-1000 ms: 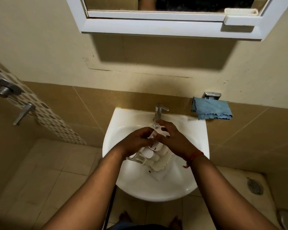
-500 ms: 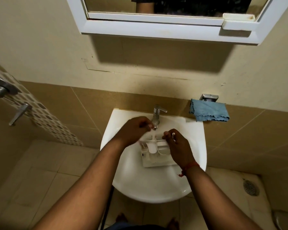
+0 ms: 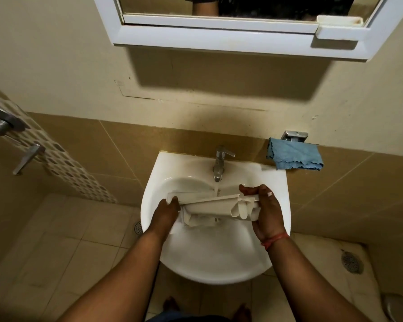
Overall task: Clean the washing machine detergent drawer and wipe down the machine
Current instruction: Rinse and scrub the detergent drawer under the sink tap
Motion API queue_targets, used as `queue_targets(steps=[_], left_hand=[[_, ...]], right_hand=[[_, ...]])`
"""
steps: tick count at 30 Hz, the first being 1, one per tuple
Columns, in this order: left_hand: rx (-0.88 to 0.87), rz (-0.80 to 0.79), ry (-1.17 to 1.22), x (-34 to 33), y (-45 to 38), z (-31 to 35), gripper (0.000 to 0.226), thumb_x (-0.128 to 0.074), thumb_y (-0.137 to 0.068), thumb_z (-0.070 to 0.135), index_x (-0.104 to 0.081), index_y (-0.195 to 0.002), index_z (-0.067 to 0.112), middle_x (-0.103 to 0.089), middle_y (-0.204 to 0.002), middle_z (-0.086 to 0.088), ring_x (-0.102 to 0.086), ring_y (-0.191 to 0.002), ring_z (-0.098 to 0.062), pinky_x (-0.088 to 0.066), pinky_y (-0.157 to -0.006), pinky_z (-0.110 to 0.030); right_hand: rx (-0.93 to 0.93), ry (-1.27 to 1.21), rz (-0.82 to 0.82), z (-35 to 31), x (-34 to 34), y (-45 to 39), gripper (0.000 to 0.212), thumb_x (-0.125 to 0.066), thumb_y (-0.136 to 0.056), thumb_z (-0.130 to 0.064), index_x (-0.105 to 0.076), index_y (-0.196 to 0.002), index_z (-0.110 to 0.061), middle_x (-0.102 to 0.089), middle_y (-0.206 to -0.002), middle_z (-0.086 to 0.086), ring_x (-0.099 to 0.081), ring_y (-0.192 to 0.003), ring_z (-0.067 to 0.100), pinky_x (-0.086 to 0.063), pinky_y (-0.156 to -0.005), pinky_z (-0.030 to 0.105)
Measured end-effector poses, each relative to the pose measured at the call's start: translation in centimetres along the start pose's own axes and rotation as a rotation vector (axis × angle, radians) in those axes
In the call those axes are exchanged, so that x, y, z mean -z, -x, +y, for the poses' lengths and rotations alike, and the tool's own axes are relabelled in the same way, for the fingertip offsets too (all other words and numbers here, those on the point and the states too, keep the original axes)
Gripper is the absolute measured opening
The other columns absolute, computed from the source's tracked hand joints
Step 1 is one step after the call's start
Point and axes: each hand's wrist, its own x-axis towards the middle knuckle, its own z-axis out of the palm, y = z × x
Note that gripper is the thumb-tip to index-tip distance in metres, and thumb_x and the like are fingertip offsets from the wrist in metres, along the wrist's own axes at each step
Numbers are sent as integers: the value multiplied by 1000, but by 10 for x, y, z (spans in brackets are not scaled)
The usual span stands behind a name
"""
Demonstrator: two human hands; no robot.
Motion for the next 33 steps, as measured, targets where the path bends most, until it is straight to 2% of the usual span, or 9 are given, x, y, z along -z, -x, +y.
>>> queue_targets(steps=[4,6,8,11,18,24,27,29,33], left_hand=[[-170,153,-81,6,-3,7,34,-38,-103,30,-54,-83,8,-59,-81,-7,-56,-84,-30,-39,-69,-36],[-234,177,-39,7,-1,9,32,-38,-103,28,-55,-86,7,-60,-83,-8,-56,-82,-26,-42,-71,-36],[-289,195,-11,6,4,10,28,-39,-104,29,-55,-85,16,-61,-82,0,-58,-78,-17,-44,-73,-33],[-390,236,-18,-1,14,13,22,-41,-105,26,-53,-87,22,-59,-79,11,-58,-70,3,-41,-60,-10],[-564,397,-136,-8,20,17,15,-48,-102,10,-60,-102,1,-47,-102,-8,-47,-84,-18,-31,-69,-8],[-510,348,-106,-10,21,12,15,-48,-102,14,-58,-106,4,-44,-106,-2,-50,-90,-19,-32,-75,-15],[-484,336,-135,-6,19,8,18,-49,-102,20,-59,-107,6,-47,-106,-1,-50,-86,-17,-32,-66,-12],[-479,351,-162,-2,17,8,16,-51,-100,26,-60,-101,12,-51,-102,0,-52,-80,-14,-34,-61,-14],[-353,257,-53,9,11,22,20,-59,-95,26,-54,-80,14,-56,-80,-2,-57,-68,-21,-43,-58,-28]], right_hand=[[-70,-86,-58,0,9,-5,32,-41,-99,-27,-60,-95,-3,-67,-118,16,-64,-111,22,-56,-79,27],[-163,-18,-54,-1,20,-7,29,-41,-101,-22,-64,-98,-5,-67,-117,15,-65,-107,24,-57,-81,35],[-285,101,16,1,27,-6,27,-44,-102,-24,-67,-102,-10,-68,-105,15,-70,-83,21,-58,-63,34],[-365,256,193,6,30,-8,26,-55,-97,-27,-64,-112,-7,-66,-94,15,-66,-68,22,-54,-56,31],[-693,211,237,-2,18,-14,29,-55,-96,-40,-60,-103,-13,-64,-95,8,-61,-76,27,-51,-61,35],[-577,454,181,-1,11,-19,38,-65,-90,-25,-53,-122,-9,-52,-92,5,-52,-82,19,-54,-63,37],[-516,470,133,-2,12,-17,51,-65,-90,-26,-44,-135,-17,-51,-113,5,-51,-100,22,-57,-77,44],[-499,380,88,-5,14,-13,44,-67,-88,-34,-51,-128,-25,-48,-124,3,-49,-110,27,-57,-81,49],[-395,263,-87,-9,27,-6,38,-76,-75,-43,-64,-105,-23,-59,-108,6,-62,-103,25,-58,-82,42]])
